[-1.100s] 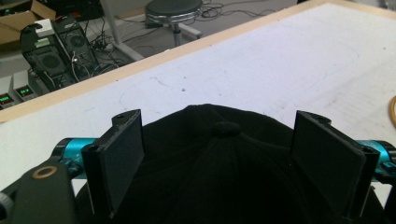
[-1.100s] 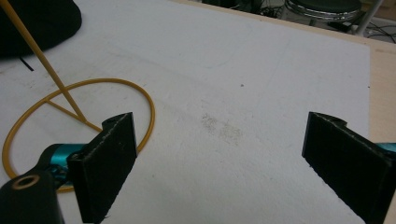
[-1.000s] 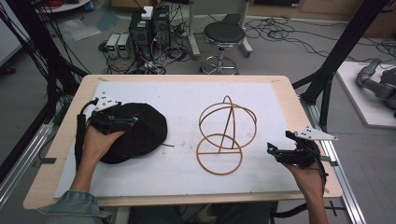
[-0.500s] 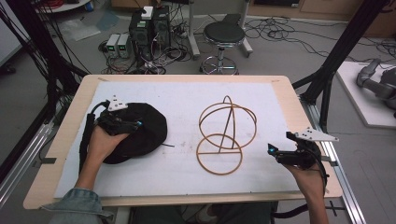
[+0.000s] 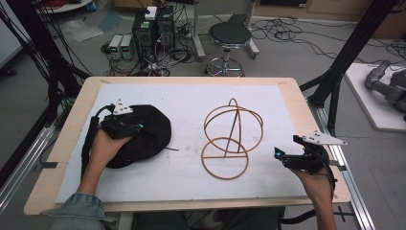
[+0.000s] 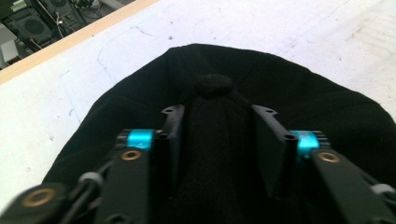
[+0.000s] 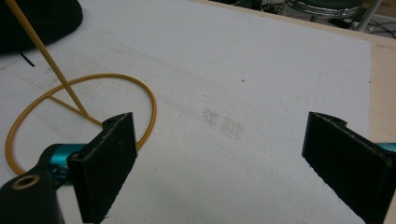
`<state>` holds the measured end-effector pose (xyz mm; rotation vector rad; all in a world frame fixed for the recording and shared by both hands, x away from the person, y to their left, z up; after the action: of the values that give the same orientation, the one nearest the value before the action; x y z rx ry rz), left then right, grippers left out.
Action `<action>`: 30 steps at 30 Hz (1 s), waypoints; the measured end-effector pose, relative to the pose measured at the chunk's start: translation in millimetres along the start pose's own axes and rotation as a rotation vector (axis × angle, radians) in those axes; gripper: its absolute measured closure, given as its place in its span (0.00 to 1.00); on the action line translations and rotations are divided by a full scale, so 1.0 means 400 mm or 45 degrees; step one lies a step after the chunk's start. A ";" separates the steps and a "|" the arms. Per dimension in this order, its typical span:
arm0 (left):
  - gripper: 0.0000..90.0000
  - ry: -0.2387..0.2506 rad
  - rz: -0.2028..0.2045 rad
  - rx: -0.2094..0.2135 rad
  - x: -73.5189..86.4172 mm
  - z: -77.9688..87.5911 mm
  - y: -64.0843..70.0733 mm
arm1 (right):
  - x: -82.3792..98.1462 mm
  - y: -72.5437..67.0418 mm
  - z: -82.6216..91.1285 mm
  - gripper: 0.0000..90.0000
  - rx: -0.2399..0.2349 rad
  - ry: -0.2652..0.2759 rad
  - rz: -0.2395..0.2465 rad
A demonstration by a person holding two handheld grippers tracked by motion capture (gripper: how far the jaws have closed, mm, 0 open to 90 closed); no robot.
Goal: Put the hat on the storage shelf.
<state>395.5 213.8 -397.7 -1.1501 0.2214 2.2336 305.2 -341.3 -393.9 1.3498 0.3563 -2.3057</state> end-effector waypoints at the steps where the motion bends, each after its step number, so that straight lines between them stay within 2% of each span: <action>1: 0.68 -0.002 0.003 0.000 0.000 0.000 0.001 | 0.000 0.001 0.000 0.11 0.000 0.002 0.002; 8: 0.81 0.006 0.007 0.005 -0.001 0.005 0.001 | 0.000 -0.001 -0.001 0.11 -0.003 0.001 0.004; 13: 0.87 0.064 0.020 0.028 -0.008 0.024 0.001 | -0.001 0.000 0.001 0.11 0.001 0.006 -0.001; 21: 0.91 0.168 0.031 0.041 -0.027 0.061 -0.001 | -0.001 0.002 0.002 0.11 0.000 0.014 0.000; 26: 0.91 0.216 0.015 0.057 -0.030 0.079 -0.005 | -0.002 0.003 0.005 0.11 0.002 0.013 -0.007; 30: 0.91 0.254 0.042 0.064 -0.030 0.090 -0.010 | -0.001 0.005 0.006 0.11 0.002 0.016 -0.007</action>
<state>378.5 226.3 -365.9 -1.3510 0.3781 2.1282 304.7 -343.7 -392.4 1.3662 0.3623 -2.3035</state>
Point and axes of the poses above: each handheld gripper's, and its own axes: z roughly backward along the jaws, x roughly out of its underside, y roughly to its right, the point moved 2 cm from there along -z, roughly forward along the jaws, and after that the axes turned 2 degrees about x, right-handed, at the moved point
